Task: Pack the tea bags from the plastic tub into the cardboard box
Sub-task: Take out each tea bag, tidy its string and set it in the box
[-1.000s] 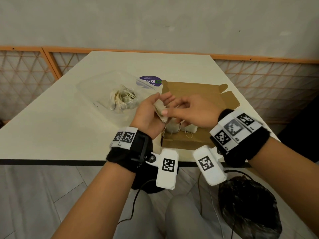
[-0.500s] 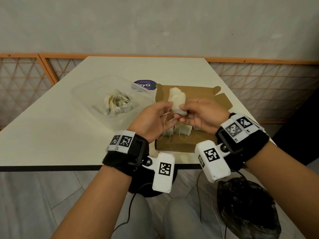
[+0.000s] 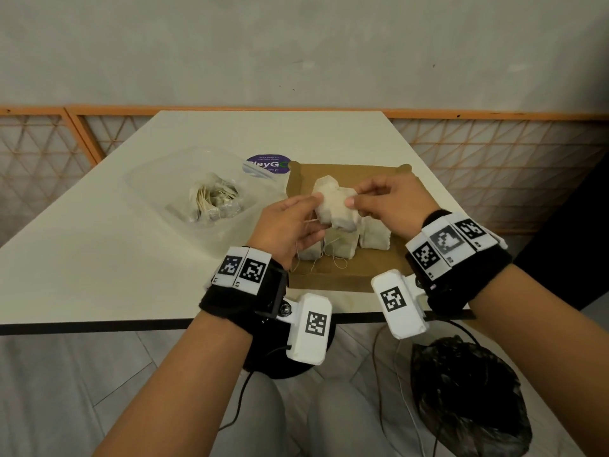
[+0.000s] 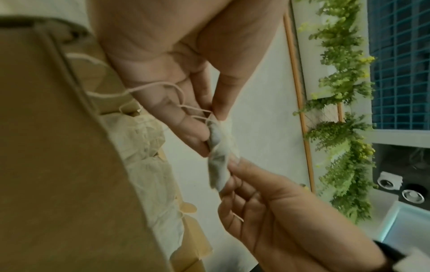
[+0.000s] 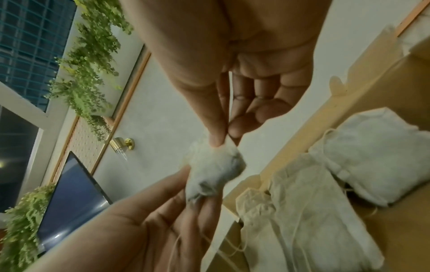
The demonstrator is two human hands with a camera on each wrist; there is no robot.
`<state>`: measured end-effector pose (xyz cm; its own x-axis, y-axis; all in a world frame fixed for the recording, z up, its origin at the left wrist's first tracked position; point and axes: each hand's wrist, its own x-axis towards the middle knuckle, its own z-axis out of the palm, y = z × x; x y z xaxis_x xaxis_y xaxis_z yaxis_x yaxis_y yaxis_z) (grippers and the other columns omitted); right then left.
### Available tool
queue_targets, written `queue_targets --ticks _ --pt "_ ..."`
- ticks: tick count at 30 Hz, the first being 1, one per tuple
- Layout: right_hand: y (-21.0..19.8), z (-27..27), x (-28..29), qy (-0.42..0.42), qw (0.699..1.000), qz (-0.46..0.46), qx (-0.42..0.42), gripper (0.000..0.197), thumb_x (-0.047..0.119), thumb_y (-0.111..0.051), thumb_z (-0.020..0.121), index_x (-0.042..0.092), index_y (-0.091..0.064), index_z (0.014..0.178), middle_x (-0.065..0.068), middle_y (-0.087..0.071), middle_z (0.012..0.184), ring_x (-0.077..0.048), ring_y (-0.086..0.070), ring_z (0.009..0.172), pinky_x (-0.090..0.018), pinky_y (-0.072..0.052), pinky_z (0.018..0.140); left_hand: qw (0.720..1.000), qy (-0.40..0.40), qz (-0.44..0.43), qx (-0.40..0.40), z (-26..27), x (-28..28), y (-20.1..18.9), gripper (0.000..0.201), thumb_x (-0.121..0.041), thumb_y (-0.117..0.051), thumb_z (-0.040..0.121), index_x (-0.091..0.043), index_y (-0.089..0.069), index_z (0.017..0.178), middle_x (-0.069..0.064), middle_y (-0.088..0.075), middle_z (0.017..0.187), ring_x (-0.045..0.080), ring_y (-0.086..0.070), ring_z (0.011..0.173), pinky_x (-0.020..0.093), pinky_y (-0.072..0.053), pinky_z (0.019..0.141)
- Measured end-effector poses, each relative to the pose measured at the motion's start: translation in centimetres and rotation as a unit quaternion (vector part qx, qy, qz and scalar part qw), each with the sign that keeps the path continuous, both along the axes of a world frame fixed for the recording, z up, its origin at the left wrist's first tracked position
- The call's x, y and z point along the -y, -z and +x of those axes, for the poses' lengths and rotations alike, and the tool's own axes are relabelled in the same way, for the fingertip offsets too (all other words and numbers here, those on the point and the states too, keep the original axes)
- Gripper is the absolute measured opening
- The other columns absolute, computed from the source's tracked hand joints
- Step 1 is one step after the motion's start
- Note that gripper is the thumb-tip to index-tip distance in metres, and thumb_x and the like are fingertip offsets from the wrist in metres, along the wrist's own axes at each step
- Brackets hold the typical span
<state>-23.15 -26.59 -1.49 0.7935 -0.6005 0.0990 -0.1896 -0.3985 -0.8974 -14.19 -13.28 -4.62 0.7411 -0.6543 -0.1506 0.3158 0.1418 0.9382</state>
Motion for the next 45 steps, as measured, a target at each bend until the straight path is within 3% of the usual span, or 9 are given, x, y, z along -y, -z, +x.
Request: queue_targets --ticks 9,14,20,27,34,36,39,42,45 --pt "-1.1 -0.2 -0.3 -0.04 0.999 0.016 0.012 0.01 0.013 -0.074 0.077 0.016 -0.064 0.076 0.007 -0.059 0.071 0.006 -0.053 0.052 -0.006 -0.04 0.053 0.997 0.037 0.057 0.04 0.1 0.1 -0.7 0.013 -0.018 -0.058 0.093 -0.012 -0.067 0.1 0.005 -0.067 0.086 0.012 -0.063 0.068 0.017 -0.051 0.054" --pt "-0.6 0.5 -0.7 0.007 0.999 0.023 0.033 0.01 0.011 -0.071 0.079 0.009 -0.064 0.084 0.001 -0.061 0.074 -0.009 -0.056 0.065 -0.015 -0.05 0.061 0.994 0.074 0.059 0.056 -0.3 0.4 -1.2 0.042 -0.048 -0.058 0.088 -0.013 -0.068 0.109 0.004 -0.073 0.097 0.011 -0.068 0.075 0.019 -0.052 0.057" --pt "-1.0 0.3 -0.2 -0.028 0.997 -0.068 -0.036 0.041 0.022 -0.073 0.078 0.018 -0.054 0.114 0.004 -0.059 0.089 -0.009 -0.056 0.079 -0.022 -0.045 0.074 0.983 0.057 0.086 0.15 -0.3 0.4 -1.0 0.017 -0.02 -0.066 0.087 -0.016 -0.063 0.07 -0.002 -0.061 0.069 0.005 -0.057 0.062 0.016 -0.05 0.058" --pt "-3.5 -0.7 2.2 -0.037 0.973 -0.176 -0.145 0.015 0.016 -0.065 0.084 0.002 -0.067 0.089 -0.009 -0.069 0.084 -0.018 -0.063 0.081 -0.029 -0.049 0.073 0.987 0.009 0.043 0.155 -0.7 -0.5 -2.3 0.003 -0.016 -0.062 0.089 -0.017 -0.065 0.09 -0.003 -0.071 0.082 0.006 -0.068 0.071 0.015 -0.049 0.059" --pt "-3.3 -2.0 3.7 -0.011 0.914 -0.285 -0.29 0.017 0.019 -0.065 0.084 0.019 -0.058 0.069 0.001 -0.058 0.071 -0.009 -0.048 0.064 -0.021 -0.031 0.053 0.984 -0.123 0.045 0.123 0.4 -2.7 -0.5 0.015 -0.01 -0.055 0.093 -0.023 -0.064 0.096 -0.003 -0.063 0.103 0.01 -0.056 0.095 0.026 -0.046 0.086" --pt "-3.3 -1.9 3.3 -0.06 0.916 -0.247 -0.31 0.015 0.023 -0.066 0.083 0.02 -0.06 0.07 0.003 -0.06 0.069 -0.007 -0.05 0.064 -0.02 -0.033 0.057 0.989 -0.106 0.071 0.081 0.3 -2.6 0.4 0.024 -0.009 -0.053 0.093 -0.021 -0.06 0.112 -0.004 -0.059 0.115 0.01 -0.053 0.102 0.031 -0.041 0.092" --pt "-3.6 -1.2 1.5 -0.131 0.945 -0.092 -0.284 0.01 0.026 -0.073 0.077 0.019 -0.067 0.082 -0.001 -0.068 0.073 -0.01 -0.06 0.069 -0.023 -0.041 0.066 0.993 -0.083 0.086 0.017 0.0 -2.3 1.4 0.033 -0.004 -0.049 0.093 -0.016 -0.055 0.123 -0.002 -0.057 0.111 0.01 -0.052 0.091 0.027 -0.04 0.073" --pt "-3.0 0.2 0.2 -0.139 0.947 -0.071 -0.281 0.012 0.017 -0.07 0.081 0.013 -0.065 0.091 -0.002 -0.068 0.076 -0.008 -0.061 0.066 -0.017 -0.045 0.057 0.994 -0.066 0.088 -0.009 -0.2 -2.3 1.5 0.017 -0.003 -0.047 0.092 -0.011 -0.061 0.091 -0.001 -0.056 0.076 0.01 -0.05 0.068 0.022 -0.037 0.058" --pt "-0.9 1.2 -0.4 -0.136 0.943 -0.027 -0.304 0.015 0.009 -0.065 0.084 0.007 -0.061 0.098 -0.012 -0.068 0.087 -0.012 -0.063 0.067 -0.018 -0.048 0.057 0.996 -0.042 0.079 -0.023 -0.1 -2.5 1.1 0.024 -0.007 -0.044 0.092 -0.016 -0.061 0.078 -0.001 -0.056 0.08 0.011 -0.05 0.077 0.026 -0.037 0.064"
